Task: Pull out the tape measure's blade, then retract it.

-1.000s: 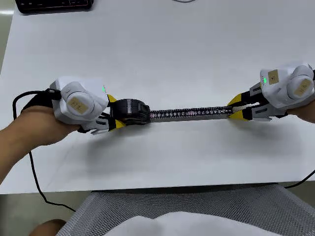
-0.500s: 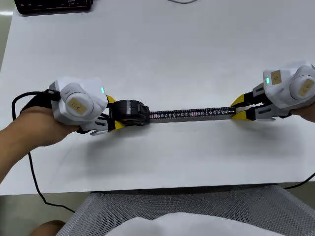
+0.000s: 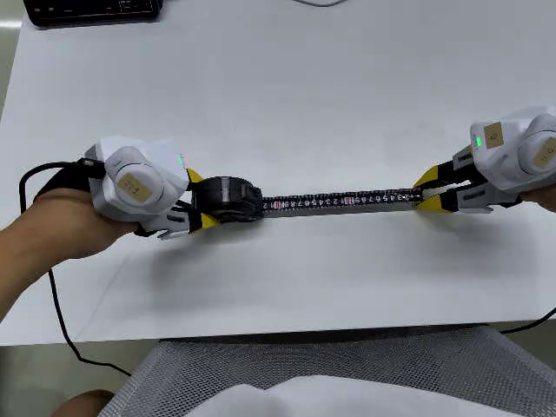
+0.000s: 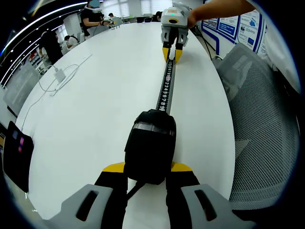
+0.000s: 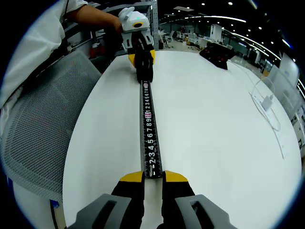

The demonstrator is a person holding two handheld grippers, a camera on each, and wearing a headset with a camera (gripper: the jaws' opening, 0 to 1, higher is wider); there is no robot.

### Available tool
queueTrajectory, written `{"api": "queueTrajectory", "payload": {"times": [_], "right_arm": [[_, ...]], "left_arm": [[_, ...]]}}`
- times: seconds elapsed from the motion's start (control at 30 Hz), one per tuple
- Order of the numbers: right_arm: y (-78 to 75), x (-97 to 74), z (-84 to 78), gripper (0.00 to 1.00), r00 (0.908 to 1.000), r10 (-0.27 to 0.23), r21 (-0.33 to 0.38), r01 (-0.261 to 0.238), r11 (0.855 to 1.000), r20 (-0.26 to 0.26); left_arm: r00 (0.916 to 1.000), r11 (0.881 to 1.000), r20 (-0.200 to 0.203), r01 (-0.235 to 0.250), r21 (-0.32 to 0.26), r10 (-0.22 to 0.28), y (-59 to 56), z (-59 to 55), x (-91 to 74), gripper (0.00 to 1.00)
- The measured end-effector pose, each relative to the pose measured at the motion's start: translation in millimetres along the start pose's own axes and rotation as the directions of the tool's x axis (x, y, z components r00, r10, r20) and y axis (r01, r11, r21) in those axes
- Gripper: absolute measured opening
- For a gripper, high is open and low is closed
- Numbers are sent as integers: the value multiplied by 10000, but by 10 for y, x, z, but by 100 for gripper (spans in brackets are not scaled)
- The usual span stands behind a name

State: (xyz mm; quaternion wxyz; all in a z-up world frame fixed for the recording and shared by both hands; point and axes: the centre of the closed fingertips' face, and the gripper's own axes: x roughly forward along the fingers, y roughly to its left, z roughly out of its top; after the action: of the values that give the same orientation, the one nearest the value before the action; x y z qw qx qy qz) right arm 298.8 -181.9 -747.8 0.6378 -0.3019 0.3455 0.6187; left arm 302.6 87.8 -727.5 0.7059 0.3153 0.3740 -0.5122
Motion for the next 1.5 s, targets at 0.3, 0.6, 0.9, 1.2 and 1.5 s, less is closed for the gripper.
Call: {"api": "queueTrajectory", "payload": {"times": [0.3,0.6,0.9,1.2,1.5], "right_arm": [[-5,-55,-78,9,9999,-11,47,12,10000,-171],[-36,-57,-116,10,9992,-94,105,98,9999,-398],[-41,-36,-101,10,9981,-125,133,133,9998,-599],[-17,-24,-88,11,9974,-197,224,213,9995,-696],[4,-25,-95,12,9965,-233,114,243,9996,-800]], "left_arm": [[10000,10000,-26,-16,14,16,1,-4,2,26],[10000,10000,-31,-53,-1,53,3,-4,8,26],[9999,9999,-53,-131,11,131,-6,14,12,26],[10000,9994,-32,-85,-324,84,-9,24,12,27],[10000,9988,26,-47,-493,48,-4,35,14,28]]}}
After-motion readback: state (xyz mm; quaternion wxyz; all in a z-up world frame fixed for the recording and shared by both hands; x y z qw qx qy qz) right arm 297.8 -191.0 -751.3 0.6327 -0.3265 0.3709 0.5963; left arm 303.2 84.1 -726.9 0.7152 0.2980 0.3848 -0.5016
